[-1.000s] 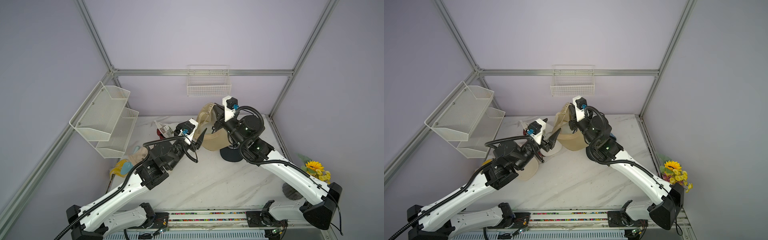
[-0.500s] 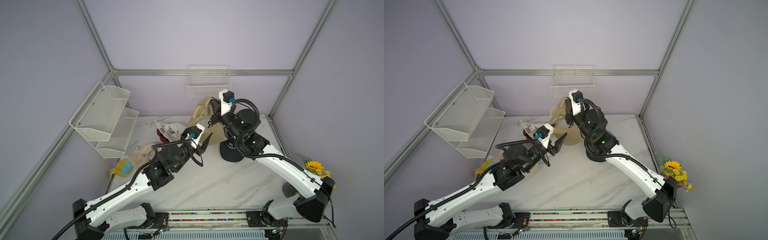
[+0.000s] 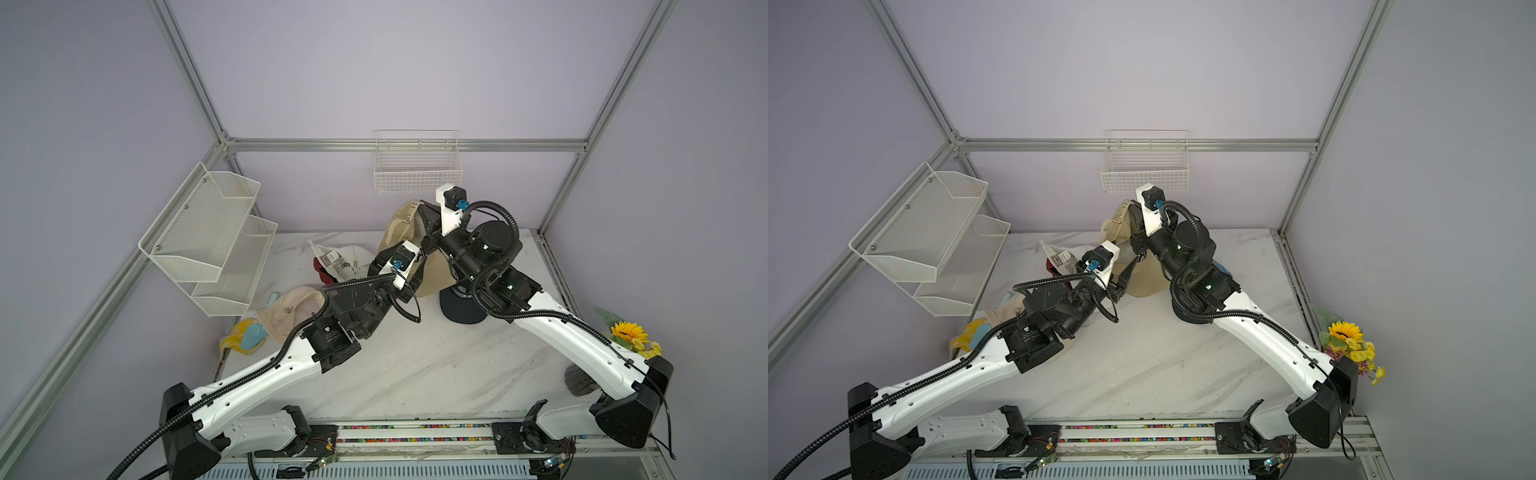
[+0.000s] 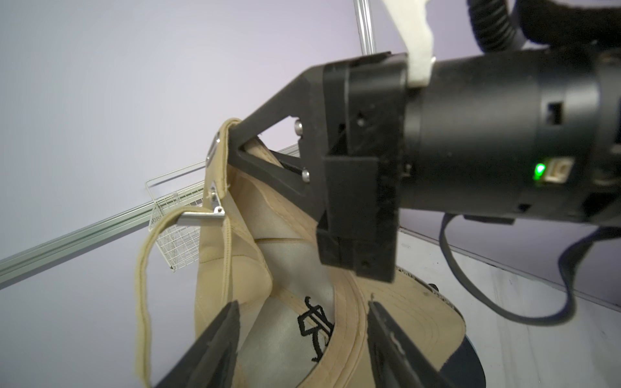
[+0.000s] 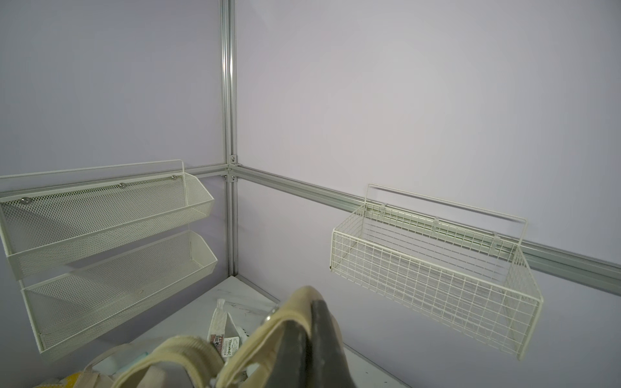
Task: Open the adjustable buckle of the baseball cap
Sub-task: Pull the adjustable strap on the baseball cap.
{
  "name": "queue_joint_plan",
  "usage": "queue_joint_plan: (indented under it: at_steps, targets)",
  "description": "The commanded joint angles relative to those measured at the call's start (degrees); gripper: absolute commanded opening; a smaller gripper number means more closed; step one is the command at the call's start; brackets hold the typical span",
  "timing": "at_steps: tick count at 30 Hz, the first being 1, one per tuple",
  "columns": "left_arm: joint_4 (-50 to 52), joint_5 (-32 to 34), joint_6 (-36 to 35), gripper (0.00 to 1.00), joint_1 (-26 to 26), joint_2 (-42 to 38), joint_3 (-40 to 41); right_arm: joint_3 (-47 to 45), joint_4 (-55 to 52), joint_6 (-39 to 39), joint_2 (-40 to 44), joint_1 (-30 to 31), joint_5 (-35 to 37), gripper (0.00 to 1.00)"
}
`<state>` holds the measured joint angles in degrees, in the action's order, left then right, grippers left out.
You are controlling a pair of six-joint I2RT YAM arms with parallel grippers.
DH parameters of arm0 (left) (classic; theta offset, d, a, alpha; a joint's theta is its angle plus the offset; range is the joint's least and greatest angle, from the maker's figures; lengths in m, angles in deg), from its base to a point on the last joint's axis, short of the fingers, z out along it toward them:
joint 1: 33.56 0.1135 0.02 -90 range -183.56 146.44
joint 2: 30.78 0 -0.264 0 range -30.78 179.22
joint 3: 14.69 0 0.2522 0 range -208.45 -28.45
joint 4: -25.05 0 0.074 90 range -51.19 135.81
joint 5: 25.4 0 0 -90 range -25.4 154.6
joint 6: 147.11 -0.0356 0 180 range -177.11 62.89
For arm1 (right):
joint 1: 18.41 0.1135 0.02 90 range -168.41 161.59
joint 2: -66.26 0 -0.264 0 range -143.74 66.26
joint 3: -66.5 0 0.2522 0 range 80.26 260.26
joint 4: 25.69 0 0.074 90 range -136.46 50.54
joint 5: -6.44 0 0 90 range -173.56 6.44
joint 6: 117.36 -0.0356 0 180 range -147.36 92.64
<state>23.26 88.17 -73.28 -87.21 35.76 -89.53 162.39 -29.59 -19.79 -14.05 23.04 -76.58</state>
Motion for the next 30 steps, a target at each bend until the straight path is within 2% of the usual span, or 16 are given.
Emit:
queue_joint_plan:
  at_steps: [1,15,18,22,30]
  targets:
    - [-5.2,3.9,-2.6,0.57,0.2,-0.2,-3.8,-0.8,0.5,-1.1,3.2,-0.1,-1.4,0.0]
    - [-4.1,2.8,-1.5,0.55,1.7,1.6,-5.4,-1.5,0.7,-1.4,3.9,1.0,-2.7,0.0]
    - [-3.9,2.3,-1.5,0.52,1.9,2.1,-6.2,-1.9,0.7,-1.3,3.9,1.3,-2.6,0.0]
    - [-3.7,1.8,-1.4,0.43,2.2,2.7,-6.9,-2.3,0.8,-1.6,4.1,1.5,-2.8,0.0]
    - [-3.5,1.3,-1.2,0.15,2.6,2.8,-7.1,-4.8,0.8,-1.5,5.2,2.0,-1.8,0.0]
